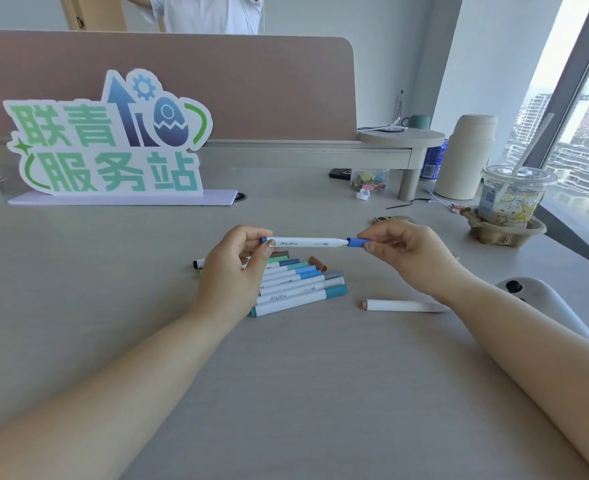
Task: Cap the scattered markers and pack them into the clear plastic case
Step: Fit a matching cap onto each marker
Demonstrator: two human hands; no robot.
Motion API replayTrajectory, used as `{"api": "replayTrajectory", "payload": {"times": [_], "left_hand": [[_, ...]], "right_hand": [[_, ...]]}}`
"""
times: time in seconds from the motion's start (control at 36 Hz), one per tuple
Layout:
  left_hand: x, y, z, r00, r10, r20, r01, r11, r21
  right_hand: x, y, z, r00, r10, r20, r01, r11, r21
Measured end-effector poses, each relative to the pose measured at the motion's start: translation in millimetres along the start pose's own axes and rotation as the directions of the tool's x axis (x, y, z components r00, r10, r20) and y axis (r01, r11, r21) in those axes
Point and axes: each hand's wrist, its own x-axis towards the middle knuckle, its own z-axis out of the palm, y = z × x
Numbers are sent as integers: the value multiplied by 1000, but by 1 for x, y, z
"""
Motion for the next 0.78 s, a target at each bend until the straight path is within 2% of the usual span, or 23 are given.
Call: {"api": "replayTrajectory", "payload": {"times": [0.28, 0.61, 0.78], "left_hand": [[-2, 6, -1, 997, 65, 52, -68, 997, 43], [-4, 14, -4, 984, 93, 152, -103, 993, 56], [-2, 11, -5, 977, 83, 195, -106, 988, 109]], "right_hand": [[-2, -8, 1, 997, -60, 48, 60, 998, 13], [1, -2, -7, 996, -27, 81, 18, 994, 106], [2, 1, -12, 983, 16, 182, -30, 997, 75]]}}
